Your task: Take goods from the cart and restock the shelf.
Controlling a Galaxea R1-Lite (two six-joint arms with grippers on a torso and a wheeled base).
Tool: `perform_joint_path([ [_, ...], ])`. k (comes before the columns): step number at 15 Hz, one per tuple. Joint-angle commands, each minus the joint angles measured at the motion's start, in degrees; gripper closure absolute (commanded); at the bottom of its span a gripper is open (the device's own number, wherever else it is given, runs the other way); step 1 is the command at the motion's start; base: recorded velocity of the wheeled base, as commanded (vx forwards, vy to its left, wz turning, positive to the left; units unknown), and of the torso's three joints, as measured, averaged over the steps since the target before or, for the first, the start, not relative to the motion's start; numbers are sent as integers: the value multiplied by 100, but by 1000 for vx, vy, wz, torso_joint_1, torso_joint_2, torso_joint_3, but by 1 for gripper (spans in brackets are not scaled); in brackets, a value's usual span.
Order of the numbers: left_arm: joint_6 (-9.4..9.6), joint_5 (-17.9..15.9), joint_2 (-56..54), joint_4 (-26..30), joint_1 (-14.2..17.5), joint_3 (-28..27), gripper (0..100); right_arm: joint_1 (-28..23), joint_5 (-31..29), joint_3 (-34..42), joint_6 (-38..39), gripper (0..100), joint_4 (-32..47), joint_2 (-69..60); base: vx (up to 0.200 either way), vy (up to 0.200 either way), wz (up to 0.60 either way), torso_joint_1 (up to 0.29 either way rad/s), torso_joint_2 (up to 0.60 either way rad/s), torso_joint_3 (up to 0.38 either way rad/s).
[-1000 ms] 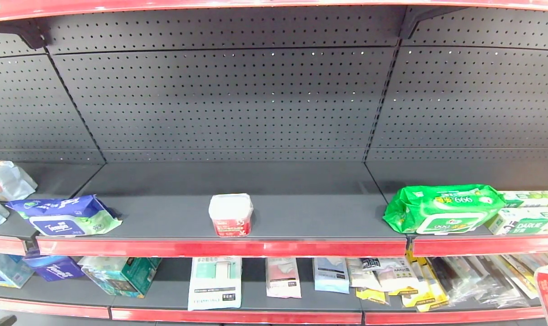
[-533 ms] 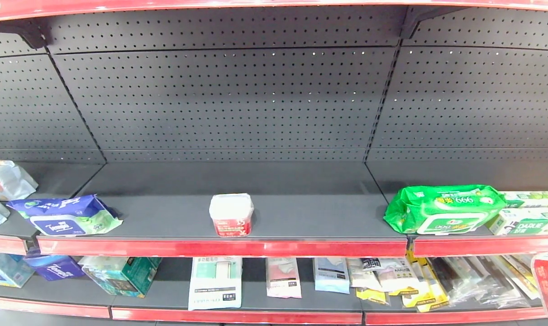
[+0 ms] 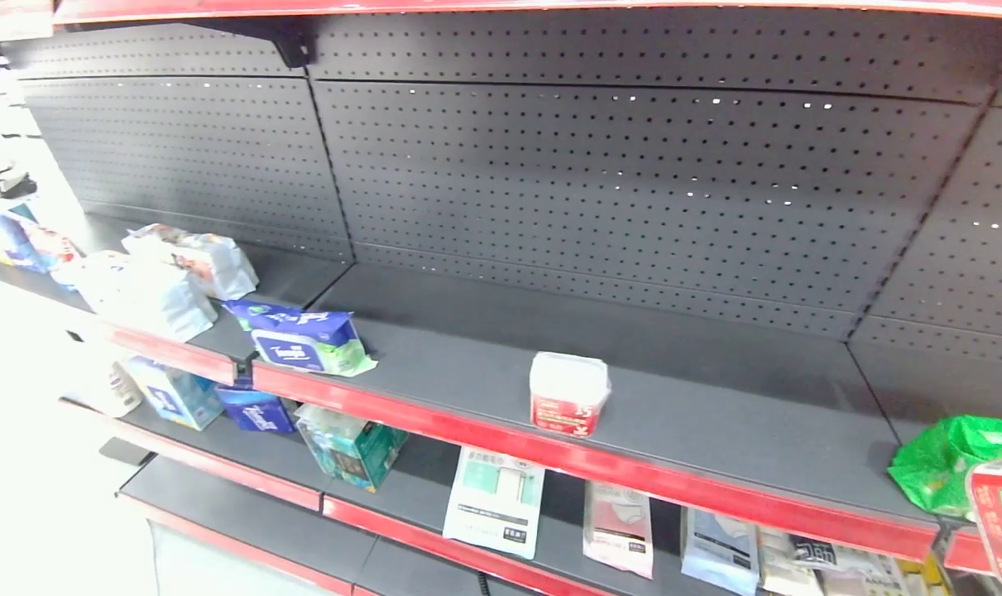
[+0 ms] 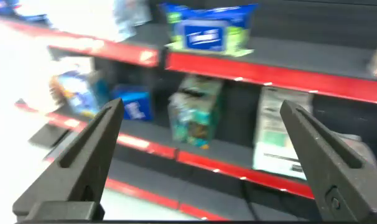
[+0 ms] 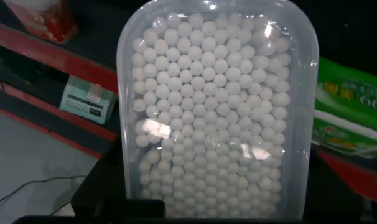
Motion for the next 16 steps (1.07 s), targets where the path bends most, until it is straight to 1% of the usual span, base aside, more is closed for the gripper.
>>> perform_joint_path([
  [1,-10,-1,0,-5,3,5,0,85,125,-162,-57,100,-2,45,0,0,0,0,0,0],
  [2,-10,-1,0,4,-6,5,0,244,494,-390,-101,100,-2,309,0,0,0,0,0,0],
  [5,-1,-1,0,4,3,5,0,463,678,-786,-110,100,-20,1293,0,0,0,0,0,0],
  [6,-10,-1,0,4,3,5,0,569,722,-961,-110,100,-143,1689,0,0,0,0,0,0],
  [7,-1,-1,0,4,-6,5,0,604,740,-1040,-57,100,-714,2427,0,0,0,0,0,0],
  [8,-10,-1,0,-5,3,5,0,586,793,-997,-48,100,-1127,2778,0,0,0,0,0,0],
  [9,-1,-1,0,4,3,5,0,569,977,-997,-75,100,-1575,3323,0,0,0,0,0,0],
  [11,-10,-1,0,4,3,5,0,569,1109,-1120,-92,100,-2129,4088,0,0,0,0,0,0],
  [14,-10,-1,0,-5,-6,5,0,560,1434,-1462,-171,100,-2744,5160,0,0,0,0,0,0],
  [16,-1,-1,0,4,3,5,0,384,1759,-1902,-400,100,-2832,5705,0,0,0,0,0,0],
])
